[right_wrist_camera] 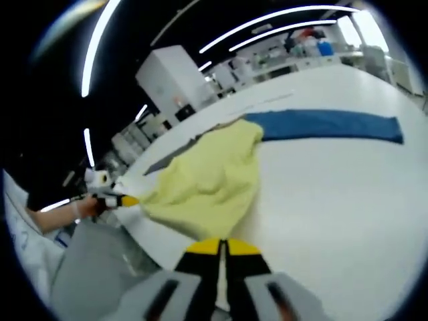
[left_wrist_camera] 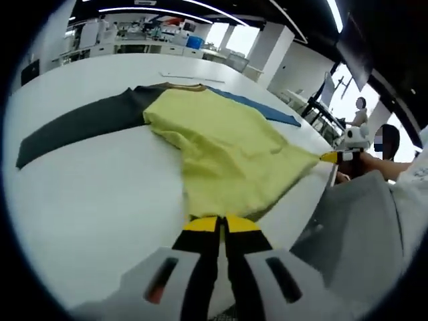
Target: Fold the garment on the visible template until the final outline fits inside the template.
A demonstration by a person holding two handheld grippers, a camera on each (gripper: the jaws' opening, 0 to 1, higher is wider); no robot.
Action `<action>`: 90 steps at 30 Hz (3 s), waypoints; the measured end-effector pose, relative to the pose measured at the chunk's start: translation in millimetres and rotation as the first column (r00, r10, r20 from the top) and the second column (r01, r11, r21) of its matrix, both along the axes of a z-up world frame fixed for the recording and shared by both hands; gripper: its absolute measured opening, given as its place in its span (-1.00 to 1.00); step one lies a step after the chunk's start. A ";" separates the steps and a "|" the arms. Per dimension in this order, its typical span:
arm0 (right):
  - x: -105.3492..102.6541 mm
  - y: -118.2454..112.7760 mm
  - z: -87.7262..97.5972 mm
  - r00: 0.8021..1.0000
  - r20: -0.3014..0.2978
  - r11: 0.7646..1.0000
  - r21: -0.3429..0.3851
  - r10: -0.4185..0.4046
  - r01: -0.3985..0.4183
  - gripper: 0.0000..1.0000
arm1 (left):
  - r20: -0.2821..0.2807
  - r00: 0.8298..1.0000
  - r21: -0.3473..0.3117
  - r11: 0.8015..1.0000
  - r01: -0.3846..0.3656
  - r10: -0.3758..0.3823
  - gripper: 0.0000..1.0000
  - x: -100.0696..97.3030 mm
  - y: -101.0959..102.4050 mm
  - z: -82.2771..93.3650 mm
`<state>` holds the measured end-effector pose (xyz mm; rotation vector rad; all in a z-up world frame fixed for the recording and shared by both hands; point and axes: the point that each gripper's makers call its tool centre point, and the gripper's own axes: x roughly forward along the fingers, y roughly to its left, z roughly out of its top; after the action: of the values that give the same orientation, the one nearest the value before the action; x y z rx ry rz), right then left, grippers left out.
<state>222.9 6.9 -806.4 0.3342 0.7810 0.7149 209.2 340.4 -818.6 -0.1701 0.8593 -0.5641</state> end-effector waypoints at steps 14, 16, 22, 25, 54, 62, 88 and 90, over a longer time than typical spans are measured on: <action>-6.5 -1.7 6.9 1.000 -0.009 0.999 0.028 -0.020 0.021 -1.00 | -0.219 0.974 -0.024 0.998 -0.057 0.050 -1.00 -29.2 -4.0 -22.2; -6.6 -3.2 3.1 1.000 -0.015 1.000 0.023 -0.021 0.021 -1.00 | -0.233 0.971 -0.033 0.997 -0.072 0.062 -1.00 -30.6 -4.1 -23.6; -7.1 -3.0 -0.1 1.000 -0.023 1.000 0.019 -0.019 0.019 -1.00 | -0.241 0.967 -0.048 0.994 -0.096 0.082 -1.00 -34.0 -4.1 -24.0; -6.9 -3.1 -0.7 1.000 -0.025 1.000 0.019 -0.019 0.019 -1.00 | -0.223 0.972 -0.041 0.996 -0.079 0.068 -1.00 -36.6 -3.5 -23.7; -12.9 -4.3 -16.3 0.997 -0.072 1.000 -0.001 -0.017 0.016 -1.00 | -0.147 0.975 0.100 0.984 -0.151 0.164 -0.97 -29.0 27.2 -23.3; -16.4 -5.6 -21.7 0.996 -0.087 1.000 -0.011 -0.019 0.018 -1.00 | -0.203 0.965 0.115 0.983 -0.147 0.168 -0.99 -37.1 30.8 -24.2; -27.1 -7.8 -37.0 0.992 -0.128 0.998 -0.052 0.014 -0.021 -1.00 | -0.201 0.964 0.104 0.983 -0.154 0.172 -0.99 -38.7 35.5 -24.7; -29.4 -9.4 -40.1 0.991 -0.135 0.998 -0.054 0.015 -0.023 -1.00 | -0.198 0.964 0.103 0.982 -0.158 0.175 -0.99 -38.7 35.8 -25.4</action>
<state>193.6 -2.5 -846.5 0.3276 0.9316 0.6920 170.6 376.2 -844.1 -0.2228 1.0585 -0.3543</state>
